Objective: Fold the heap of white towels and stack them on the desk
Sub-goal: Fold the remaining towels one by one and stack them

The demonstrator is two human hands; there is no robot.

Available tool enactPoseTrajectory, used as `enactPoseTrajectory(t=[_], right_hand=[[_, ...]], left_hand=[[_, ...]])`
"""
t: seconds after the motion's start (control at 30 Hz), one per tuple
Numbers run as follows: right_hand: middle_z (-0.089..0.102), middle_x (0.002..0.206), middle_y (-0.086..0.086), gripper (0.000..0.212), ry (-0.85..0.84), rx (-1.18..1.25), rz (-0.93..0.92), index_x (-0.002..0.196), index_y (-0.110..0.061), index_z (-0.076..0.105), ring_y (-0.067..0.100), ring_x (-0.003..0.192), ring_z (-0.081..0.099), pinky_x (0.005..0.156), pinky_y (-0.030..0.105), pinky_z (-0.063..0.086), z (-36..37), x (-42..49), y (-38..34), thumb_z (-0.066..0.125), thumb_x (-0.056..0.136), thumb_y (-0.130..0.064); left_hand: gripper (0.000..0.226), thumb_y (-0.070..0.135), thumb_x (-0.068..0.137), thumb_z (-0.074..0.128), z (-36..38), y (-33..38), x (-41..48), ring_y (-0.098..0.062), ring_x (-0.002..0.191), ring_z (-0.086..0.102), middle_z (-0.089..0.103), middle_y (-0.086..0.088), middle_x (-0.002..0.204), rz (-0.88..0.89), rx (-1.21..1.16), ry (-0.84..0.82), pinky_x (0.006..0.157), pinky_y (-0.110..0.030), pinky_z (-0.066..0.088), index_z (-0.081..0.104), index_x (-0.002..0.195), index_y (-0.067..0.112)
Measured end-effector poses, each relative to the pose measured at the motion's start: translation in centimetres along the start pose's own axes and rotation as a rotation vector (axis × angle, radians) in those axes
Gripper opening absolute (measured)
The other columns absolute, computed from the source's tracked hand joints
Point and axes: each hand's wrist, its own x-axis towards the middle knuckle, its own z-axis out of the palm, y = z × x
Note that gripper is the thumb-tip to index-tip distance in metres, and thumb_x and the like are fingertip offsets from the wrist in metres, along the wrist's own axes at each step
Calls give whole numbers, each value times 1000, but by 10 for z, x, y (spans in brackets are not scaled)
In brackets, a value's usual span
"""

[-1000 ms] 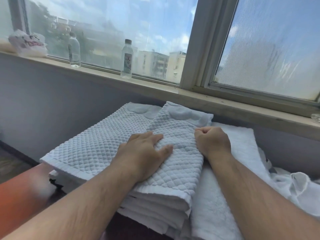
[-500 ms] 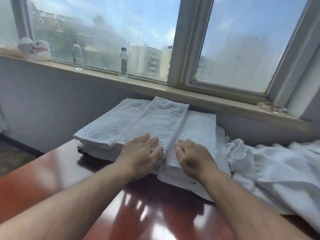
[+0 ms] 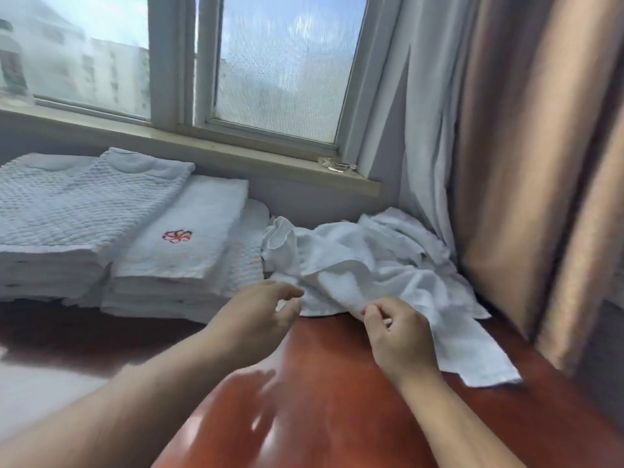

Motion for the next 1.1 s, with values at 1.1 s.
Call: enactPoseTrajectory(t=[1.1], right_hand=[[38,58,-16,31,-382,562,13,65,-28,50,0,53,35,50,10,31,17,37,27,49,96,-23]], left_hand=[[59,82,69,40,86,-35,71,-11,86,73,76,10,103,-290,-1068,179,78,-38,53,63,108,44]])
